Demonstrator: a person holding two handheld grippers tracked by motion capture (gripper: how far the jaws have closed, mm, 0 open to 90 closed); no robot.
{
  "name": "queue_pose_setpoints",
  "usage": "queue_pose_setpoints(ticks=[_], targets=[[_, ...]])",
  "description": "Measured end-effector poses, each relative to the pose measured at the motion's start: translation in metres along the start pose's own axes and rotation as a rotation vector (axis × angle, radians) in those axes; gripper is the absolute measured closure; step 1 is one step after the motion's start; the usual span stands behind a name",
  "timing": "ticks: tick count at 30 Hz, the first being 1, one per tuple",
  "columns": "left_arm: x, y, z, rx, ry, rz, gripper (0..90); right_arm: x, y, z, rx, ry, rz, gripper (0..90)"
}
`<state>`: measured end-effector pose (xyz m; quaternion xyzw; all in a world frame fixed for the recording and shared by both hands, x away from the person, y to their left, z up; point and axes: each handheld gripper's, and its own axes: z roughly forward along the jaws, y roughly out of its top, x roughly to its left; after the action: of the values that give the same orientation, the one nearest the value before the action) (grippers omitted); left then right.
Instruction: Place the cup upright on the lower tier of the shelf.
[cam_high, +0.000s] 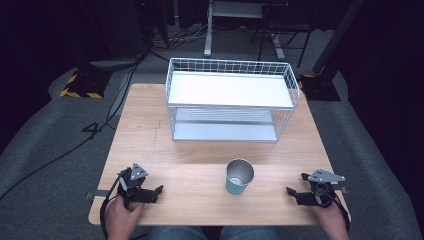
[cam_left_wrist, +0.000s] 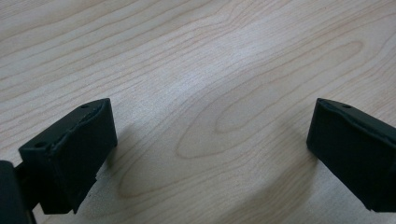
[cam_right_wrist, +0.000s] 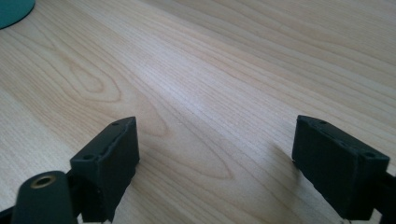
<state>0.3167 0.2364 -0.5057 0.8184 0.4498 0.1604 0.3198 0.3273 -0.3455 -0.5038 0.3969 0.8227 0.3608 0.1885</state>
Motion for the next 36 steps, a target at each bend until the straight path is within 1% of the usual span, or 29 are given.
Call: queue_pose_setpoints(ticks=[2,3,4,5,6,7,8,9,10,12,13,15,16,17,18,20,22,23,24,25,27,33,34,36], targets=[[0.0,0.0,0.0,0.0,-0.001,0.003,1.9,0.0,0.001,-0.001,-0.016,0.008,0.01,13.5],[0.0,0.0,0.0,0.0,-0.001,0.002,1.9,0.001,0.003,-0.002,-0.028,0.008,0.017,10.4],[0.0,0.0,0.0,0.0,-0.001,0.002,1.9,0.001,0.003,-0.002,-0.028,0.008,0.017,10.4],[0.0,0.0,0.0,0.0,-0.001,0.003,1.9,0.001,0.005,-0.004,-0.039,0.013,0.024,7.6],[0.0,0.0,0.0,0.0,-0.001,0.002,1.9,0.002,0.01,-0.006,-0.051,0.023,0.039,0.0],[0.0,0.0,0.0,0.0,-0.001,0.002,1.9,0.003,0.012,-0.007,-0.052,0.036,0.045,0.0],[0.0,0.0,0.0,0.0,-0.001,0.002,1.9,0.003,0.012,-0.007,-0.052,0.036,0.045,0.0],[0.0,0.0,0.001,-0.001,-0.001,0.0,1.9,0.004,0.013,-0.008,-0.051,0.05,0.043,0.0],[0.0,0.001,0.001,-0.003,0.003,0.0,1.9,0.008,0.015,-0.009,-0.06,0.064,0.024,0.0],[0.0,0.001,0.001,0.001,0.002,-0.001,1.9,0.012,0.016,-0.011,-0.073,0.072,0.009,0.0],[0.0,0.001,0.001,0.001,0.002,-0.001,1.9,0.012,0.016,-0.011,-0.073,0.072,0.009,0.0],[0.0,0.002,0.001,0.002,-0.001,0.001,1.9,0.016,0.019,-0.015,-0.106,0.084,-0.003,0.0],[0.0,0.002,0.002,0.001,-0.004,0.005,1.9,0.021,0.021,-0.02,-0.137,0.091,-0.011,0.0],[0.0,0.002,0.002,0.001,-0.004,0.005,1.9,0.021,0.021,-0.02,-0.137,0.091,-0.011,0.0],[-0.001,0.002,0.002,-0.002,-0.003,0.002,1.9,0.025,0.024,-0.025,-0.172,0.099,-0.015,0.0],[0.0,0.003,0.003,-0.002,-0.002,0.003,1.9,0.029,0.026,-0.028,-0.195,0.108,-0.016,0.0],[-0.001,0.003,0.003,0.0,-0.002,0.003,1.9,0.031,0.028,-0.03,-0.203,0.113,-0.019,0.0],[-0.001,0.003,0.003,0.0,-0.003,0.0,1.9,0.034,0.029,-0.031,-0.212,0.12,-0.02,0.0],[-0.001,0.003,0.003,0.0,-0.003,0.0,1.9,0.039,0.032,-0.032,-0.222,0.139,-0.028,0.0],[-0.001,0.003,0.003,0.0,-0.003,0.002,1.9,0.039,0.032,-0.032,-0.222,0.139,-0.028,0.0],[-0.001,0.003,0.003,0.0,-0.003,0.0,1.9,0.046,0.036,-0.031,-0.226,0.172,-0.038,0.0],[-0.001,0.003,0.003,0.0,-0.002,0.0,1.9,0.06,0.046,-0.029,-0.224,0.216,-0.078,0.0],[-0.001,0.003,0.003,0.0,-0.002,0.0,1.9,0.066,0.049,-0.026,-0.223,0.229,-0.093,0.0],[-0.001,0.003,0.003,0.0,-0.002,0.0,1.9,0.071,0.052,-0.023,-0.216,0.234,-0.101,0.0]])
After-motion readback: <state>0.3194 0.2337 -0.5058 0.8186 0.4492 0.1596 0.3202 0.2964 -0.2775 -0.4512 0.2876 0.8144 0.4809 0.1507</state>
